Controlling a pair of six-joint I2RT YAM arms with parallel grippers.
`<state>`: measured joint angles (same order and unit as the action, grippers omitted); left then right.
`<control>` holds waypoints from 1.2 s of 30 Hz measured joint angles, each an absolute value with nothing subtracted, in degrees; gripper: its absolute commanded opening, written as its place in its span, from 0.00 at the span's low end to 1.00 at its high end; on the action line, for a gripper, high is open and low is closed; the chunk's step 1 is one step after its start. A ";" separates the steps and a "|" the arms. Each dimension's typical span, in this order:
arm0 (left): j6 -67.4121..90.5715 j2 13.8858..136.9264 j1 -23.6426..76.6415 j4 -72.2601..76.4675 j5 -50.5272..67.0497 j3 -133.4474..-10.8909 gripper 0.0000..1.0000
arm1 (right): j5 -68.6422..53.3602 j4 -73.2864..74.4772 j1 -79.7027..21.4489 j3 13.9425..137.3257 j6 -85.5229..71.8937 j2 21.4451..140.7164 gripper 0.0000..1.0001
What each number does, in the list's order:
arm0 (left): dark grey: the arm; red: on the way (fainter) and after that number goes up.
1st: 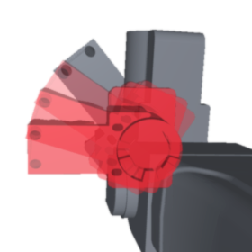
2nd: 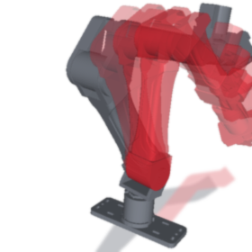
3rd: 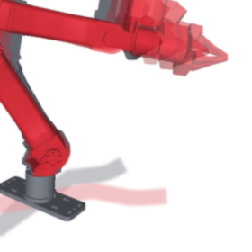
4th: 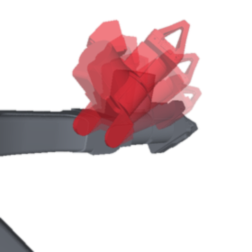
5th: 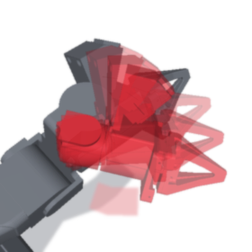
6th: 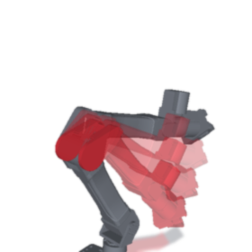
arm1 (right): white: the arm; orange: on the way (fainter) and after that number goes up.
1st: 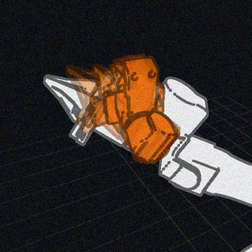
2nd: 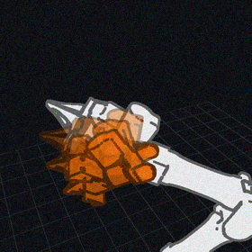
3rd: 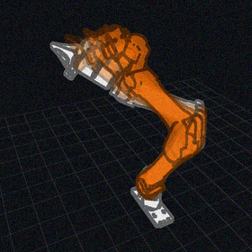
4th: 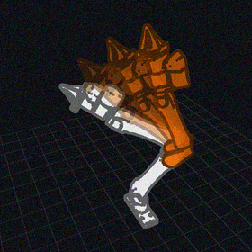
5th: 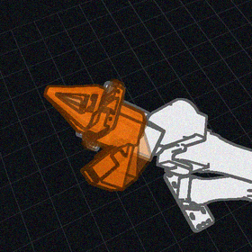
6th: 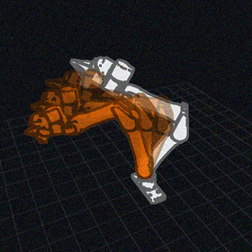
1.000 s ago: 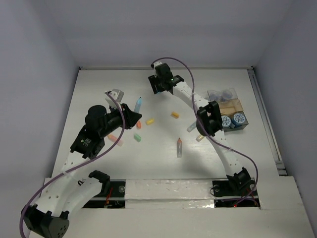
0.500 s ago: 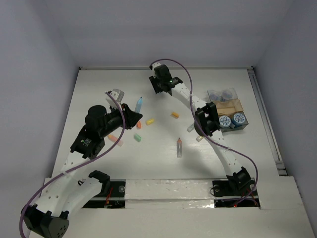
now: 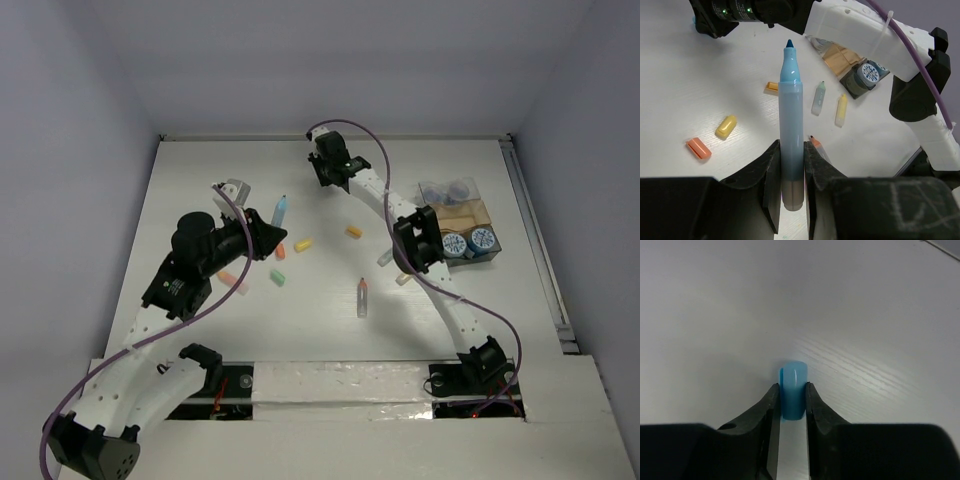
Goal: Sort the stationery into containers
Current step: Close the pen cap on the pen.
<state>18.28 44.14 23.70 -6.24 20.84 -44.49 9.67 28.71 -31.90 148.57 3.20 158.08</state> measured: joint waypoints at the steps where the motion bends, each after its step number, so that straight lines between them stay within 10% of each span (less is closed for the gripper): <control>1: 18.28 44.14 23.62 -6.24 20.84 -44.49 0.00 | 9.69 28.58 -31.86 148.57 3.09 158.08 0.12; 8: 18.90 44.21 22.63 -5.23 22.74 -43.55 0.00 | 7.27 21.15 -31.38 134.15 -0.40 150.52 0.01; 22: 36.42 44.34 22.44 14.37 32.80 -31.33 0.00 | -18.31 -24.21 -31.03 68.86 -34.96 95.79 0.05; 36: 54.26 45.63 25.76 41.28 37.50 -26.00 0.00 | -24.27 -61.89 -36.86 51.57 -63.05 90.35 0.09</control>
